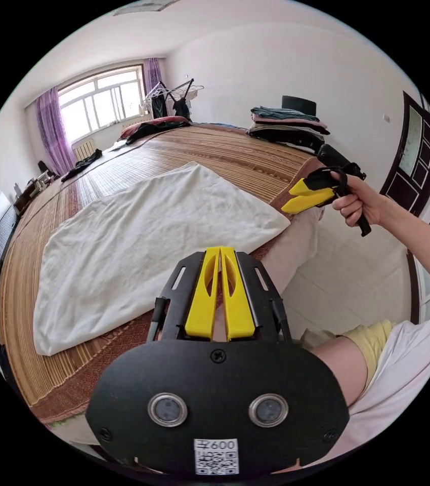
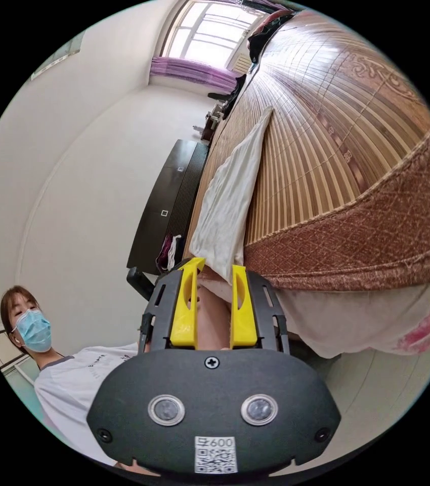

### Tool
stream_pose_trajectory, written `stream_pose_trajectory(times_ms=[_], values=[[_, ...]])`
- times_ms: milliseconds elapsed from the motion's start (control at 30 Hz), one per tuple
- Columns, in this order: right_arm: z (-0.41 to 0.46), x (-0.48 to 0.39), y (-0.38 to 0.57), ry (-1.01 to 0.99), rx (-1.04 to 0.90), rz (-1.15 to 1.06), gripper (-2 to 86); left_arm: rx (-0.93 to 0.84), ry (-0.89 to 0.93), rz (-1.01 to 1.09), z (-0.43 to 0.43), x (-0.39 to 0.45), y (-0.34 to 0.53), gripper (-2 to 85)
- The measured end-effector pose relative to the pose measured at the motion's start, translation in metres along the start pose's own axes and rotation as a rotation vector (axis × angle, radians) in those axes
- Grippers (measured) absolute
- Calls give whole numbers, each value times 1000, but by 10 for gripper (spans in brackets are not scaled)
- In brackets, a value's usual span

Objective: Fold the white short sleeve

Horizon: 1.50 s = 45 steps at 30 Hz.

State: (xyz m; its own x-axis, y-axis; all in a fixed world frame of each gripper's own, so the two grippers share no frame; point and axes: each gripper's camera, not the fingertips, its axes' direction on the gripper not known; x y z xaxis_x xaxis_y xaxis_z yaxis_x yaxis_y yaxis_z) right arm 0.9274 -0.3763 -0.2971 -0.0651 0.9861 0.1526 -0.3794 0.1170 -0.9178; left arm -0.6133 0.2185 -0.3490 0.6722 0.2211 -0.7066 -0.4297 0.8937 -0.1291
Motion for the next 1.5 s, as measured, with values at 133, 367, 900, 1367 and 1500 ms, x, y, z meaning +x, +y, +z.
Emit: stream_pose_trajectory(times_ms=[133,367,900,1367,1500], values=[[1,-17,-24,7,-45,2,78,-38,3,2,30,-20,37,4],[13,-49,-64,78,-149,-21,79,-7,-31,18,51,-34,93,3],[53,-78,-145,65,-411,-36,64,4,-109,56,93,-51,182,2],[111,-63,-185,59,-520,-19,43,7,-147,86,123,-47,220,2],[119,-48,-188,29,-532,12,30,5,-140,82,129,-45,221,1]])
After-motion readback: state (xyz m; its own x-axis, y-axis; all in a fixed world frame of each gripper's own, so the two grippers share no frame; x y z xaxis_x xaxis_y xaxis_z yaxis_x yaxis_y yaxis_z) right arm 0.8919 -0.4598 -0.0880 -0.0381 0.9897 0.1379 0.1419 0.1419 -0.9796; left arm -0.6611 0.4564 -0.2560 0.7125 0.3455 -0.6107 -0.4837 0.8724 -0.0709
